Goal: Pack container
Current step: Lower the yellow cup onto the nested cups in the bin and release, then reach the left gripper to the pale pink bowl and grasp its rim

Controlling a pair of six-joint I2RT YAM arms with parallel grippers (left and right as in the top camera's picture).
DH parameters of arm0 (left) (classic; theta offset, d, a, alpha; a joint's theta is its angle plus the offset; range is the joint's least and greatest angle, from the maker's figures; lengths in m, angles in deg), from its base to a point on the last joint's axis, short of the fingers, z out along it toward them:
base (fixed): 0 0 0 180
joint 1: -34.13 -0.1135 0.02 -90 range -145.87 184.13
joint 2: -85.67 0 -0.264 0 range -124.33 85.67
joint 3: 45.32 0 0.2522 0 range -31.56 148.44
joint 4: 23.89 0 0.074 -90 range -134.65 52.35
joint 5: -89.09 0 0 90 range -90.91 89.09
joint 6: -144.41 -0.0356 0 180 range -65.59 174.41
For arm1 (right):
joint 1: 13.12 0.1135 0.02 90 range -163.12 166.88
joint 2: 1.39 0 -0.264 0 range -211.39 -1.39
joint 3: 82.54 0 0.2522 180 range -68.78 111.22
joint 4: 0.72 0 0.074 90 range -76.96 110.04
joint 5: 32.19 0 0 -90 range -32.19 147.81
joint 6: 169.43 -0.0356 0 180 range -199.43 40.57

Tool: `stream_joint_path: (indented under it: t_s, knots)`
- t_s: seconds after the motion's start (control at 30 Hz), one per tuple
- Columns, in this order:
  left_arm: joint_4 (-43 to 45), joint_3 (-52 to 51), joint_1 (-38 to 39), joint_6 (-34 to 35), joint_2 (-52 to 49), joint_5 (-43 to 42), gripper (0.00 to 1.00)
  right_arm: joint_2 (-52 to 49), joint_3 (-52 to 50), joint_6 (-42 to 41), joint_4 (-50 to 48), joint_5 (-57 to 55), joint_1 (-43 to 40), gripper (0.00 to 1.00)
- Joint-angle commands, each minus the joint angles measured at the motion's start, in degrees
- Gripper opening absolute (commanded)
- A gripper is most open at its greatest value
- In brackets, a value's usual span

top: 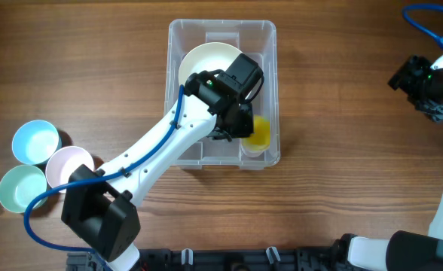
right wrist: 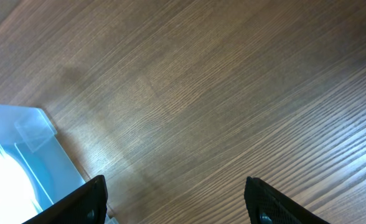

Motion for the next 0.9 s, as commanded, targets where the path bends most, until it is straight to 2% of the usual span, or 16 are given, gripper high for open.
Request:
stream_joint_path:
  t_s: [0.0,0.13,0.27,0.37,0.43,0.53,0.7,0.87]
  knots:
    - [-0.3,-0.1,0.2,0.0,-0.3,-0.9,0.49,1.2,-0.1,0.5,0.0,0.1,0.1,0.72]
    - [-1.6,0.1,-1.5,-1.5,2.4,0.5,0.46,1.2,-0.1,0.5,0.0,0.1,0.1,0.72]
    - [-6.7,0.8,-8.0,-1.0,11.6,12.6,0.46,1.2,-0.1,0.6,0.0,0.1,0.1,0.72]
    - [-10.3,0.8,-17.3,-1.1,21.3,17.4,0.56,1.2,-0.1,0.6,0.0,0.1,0.1,0.72]
    - [-12.9,0.7,-27.1,-1.5,27.7,17.6,0.61,1.2,-0.1,0.5,-0.1,0.1,0.1,0.72]
    - [-14.7,-0.7,-38.5,-1.6,32.5,17.6,0.62,1.2,-0.1,0.6,-0.2,0.1,0.1,0.72]
    - [-12.7,-8.3,-52.0,-4.0,33.4,17.6,0.65,1.2,-0.1,0.7,-0.1,0.1,0.1,0.72]
    - [-3.3,-21.3,-58.6,-6.3,27.4,13.5,0.66,1.2,-0.1,1.5,0.0,0.2,0.1,0.72]
